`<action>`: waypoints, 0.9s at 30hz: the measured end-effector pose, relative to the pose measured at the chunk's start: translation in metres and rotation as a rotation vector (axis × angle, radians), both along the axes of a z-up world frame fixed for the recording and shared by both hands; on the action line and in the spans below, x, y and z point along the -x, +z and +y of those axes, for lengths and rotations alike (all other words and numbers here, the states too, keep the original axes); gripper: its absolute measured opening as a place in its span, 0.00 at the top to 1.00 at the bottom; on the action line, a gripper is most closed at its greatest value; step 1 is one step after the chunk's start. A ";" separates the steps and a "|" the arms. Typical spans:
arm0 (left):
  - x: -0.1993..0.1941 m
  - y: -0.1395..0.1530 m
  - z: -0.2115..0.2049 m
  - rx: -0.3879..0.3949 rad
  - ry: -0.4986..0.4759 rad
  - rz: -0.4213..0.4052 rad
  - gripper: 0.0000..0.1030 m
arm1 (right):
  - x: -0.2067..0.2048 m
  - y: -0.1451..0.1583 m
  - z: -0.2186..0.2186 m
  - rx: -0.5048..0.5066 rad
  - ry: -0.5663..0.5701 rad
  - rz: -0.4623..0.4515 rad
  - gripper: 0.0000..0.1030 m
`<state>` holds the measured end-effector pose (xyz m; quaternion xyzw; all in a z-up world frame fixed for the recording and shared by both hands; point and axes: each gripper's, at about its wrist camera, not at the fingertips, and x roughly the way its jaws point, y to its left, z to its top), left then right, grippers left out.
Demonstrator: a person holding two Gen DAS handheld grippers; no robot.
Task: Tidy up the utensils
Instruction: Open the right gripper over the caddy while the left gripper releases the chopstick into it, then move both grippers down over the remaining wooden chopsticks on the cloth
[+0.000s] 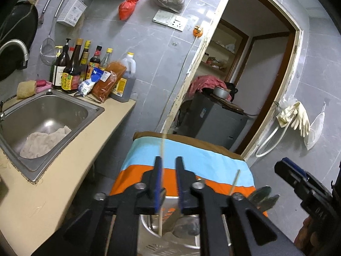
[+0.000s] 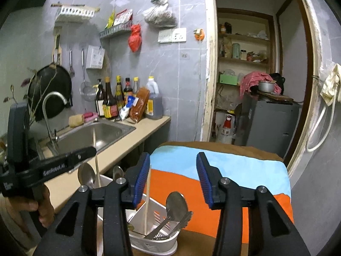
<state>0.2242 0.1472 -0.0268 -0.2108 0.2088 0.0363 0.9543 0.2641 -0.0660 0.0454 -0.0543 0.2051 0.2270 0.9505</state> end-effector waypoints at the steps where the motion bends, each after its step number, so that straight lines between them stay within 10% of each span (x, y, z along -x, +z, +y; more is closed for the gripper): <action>1: 0.002 0.002 -0.001 0.003 -0.004 -0.009 0.75 | -0.001 0.003 -0.002 -0.007 -0.005 -0.003 0.49; 17: 0.032 0.055 -0.055 -0.096 0.032 -0.163 0.02 | 0.018 0.040 -0.074 -0.162 -0.115 -0.093 0.04; 27: 0.040 0.071 -0.114 -0.208 0.024 -0.187 0.01 | 0.024 0.040 -0.132 -0.199 -0.154 -0.090 0.02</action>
